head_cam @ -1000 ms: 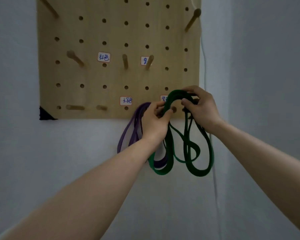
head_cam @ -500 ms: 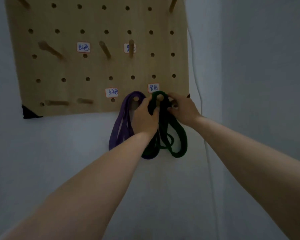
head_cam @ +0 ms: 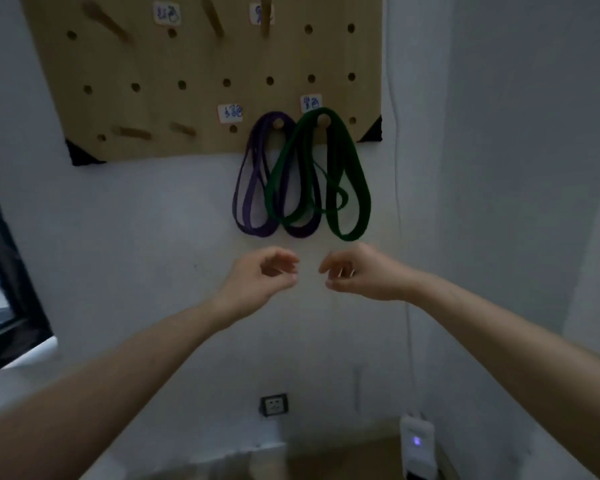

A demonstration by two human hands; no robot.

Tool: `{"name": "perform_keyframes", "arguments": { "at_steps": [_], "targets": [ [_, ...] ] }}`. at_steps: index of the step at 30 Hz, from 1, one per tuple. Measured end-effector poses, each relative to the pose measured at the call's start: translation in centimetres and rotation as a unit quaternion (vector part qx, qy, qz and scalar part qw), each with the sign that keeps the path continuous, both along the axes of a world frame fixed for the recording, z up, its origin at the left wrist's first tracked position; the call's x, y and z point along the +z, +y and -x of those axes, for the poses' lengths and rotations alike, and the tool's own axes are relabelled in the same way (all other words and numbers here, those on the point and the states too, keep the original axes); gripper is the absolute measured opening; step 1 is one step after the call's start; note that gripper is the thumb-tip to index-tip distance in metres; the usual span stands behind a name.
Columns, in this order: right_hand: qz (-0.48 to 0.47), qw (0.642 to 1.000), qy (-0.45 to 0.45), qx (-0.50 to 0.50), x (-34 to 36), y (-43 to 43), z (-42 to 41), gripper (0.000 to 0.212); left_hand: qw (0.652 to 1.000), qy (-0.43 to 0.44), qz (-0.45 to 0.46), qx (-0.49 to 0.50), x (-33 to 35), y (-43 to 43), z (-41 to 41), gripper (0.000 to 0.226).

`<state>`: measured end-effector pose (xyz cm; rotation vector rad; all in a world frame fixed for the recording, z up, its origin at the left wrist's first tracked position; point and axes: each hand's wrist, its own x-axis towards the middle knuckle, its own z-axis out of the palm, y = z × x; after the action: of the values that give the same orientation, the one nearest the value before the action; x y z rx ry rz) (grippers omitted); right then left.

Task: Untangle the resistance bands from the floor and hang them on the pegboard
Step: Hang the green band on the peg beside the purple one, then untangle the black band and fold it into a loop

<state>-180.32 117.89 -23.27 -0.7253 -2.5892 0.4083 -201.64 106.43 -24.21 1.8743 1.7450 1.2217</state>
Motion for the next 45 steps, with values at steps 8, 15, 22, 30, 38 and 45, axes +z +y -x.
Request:
{"name": "perform_keyframes", "arguments": {
  "at_steps": [8,15,22,30,38,45],
  "targets": [
    [0.139,0.986,-0.084,0.025,-11.7,-4.4,0.7,0.026,0.958,0.017,0.276,-0.072,-15.1,-9.0,2.1,0.019],
    [0.169,0.934,-0.311,0.044,-26.7,-7.6,3.8,0.035,0.933,-0.099,0.346,-0.003,-29.6,-15.3,2.4,0.019],
    [0.242,0.886,-0.393,0.036,-41.6,-11.8,4.3,0.036,0.905,-0.121,0.402,0.061,-43.8,-20.9,1.8,0.016],
    [0.328,0.871,-0.366,0.02,-53.6,-17.2,2.3,0.04,0.893,0.044,0.429,0.128,-54.2,-25.3,2.0,0.046],
    [0.279,0.877,-0.392,0.009,-57.1,-19.7,1.4,0.051,0.855,-0.035,0.48,0.194,-57.7,-27.0,4.1,0.065],
    [0.226,0.946,-0.23,-0.023,-50.1,-16.8,5.0,0.02,0.867,-0.117,0.422,0.239,-56.5,-26.7,4.2,0.029]
  ]
}}
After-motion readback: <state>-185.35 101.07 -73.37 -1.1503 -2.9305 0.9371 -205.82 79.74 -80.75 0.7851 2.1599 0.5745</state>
